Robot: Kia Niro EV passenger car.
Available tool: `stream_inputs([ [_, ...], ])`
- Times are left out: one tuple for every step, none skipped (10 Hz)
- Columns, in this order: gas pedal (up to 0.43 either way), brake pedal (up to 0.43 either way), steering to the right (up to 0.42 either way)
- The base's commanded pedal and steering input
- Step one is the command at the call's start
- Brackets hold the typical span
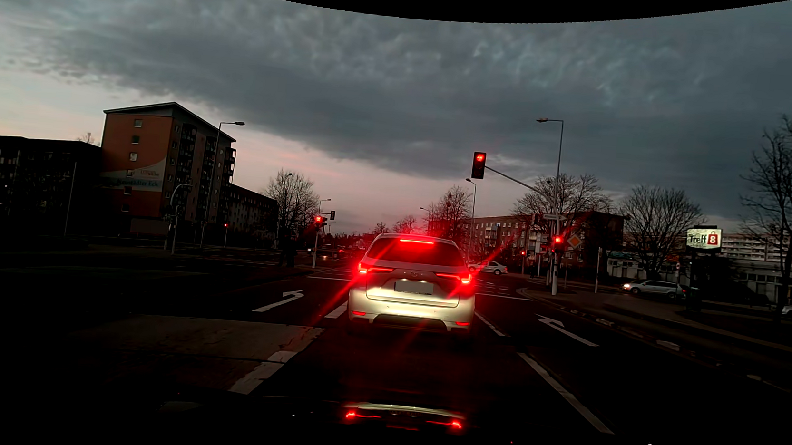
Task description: Follow the waypoints while adhering to traffic rules and regulations
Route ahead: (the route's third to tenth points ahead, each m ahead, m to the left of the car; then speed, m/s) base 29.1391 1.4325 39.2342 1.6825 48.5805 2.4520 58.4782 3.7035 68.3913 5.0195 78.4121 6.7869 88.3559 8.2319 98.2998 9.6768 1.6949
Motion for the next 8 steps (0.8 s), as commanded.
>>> stream_inputs([
  [0.0, 0.159, -0.008],
  [0.0, 0.159, -0.008],
  [0.0, 0.159, -0.008],
  [0.0, 0.152, -0.007],
  [0.0, 0.152, -0.007],
  [0.0, 0.14, -0.007],
  [0.0, 0.134, -0.007],
  [0.0, 0.128, -0.007],
])
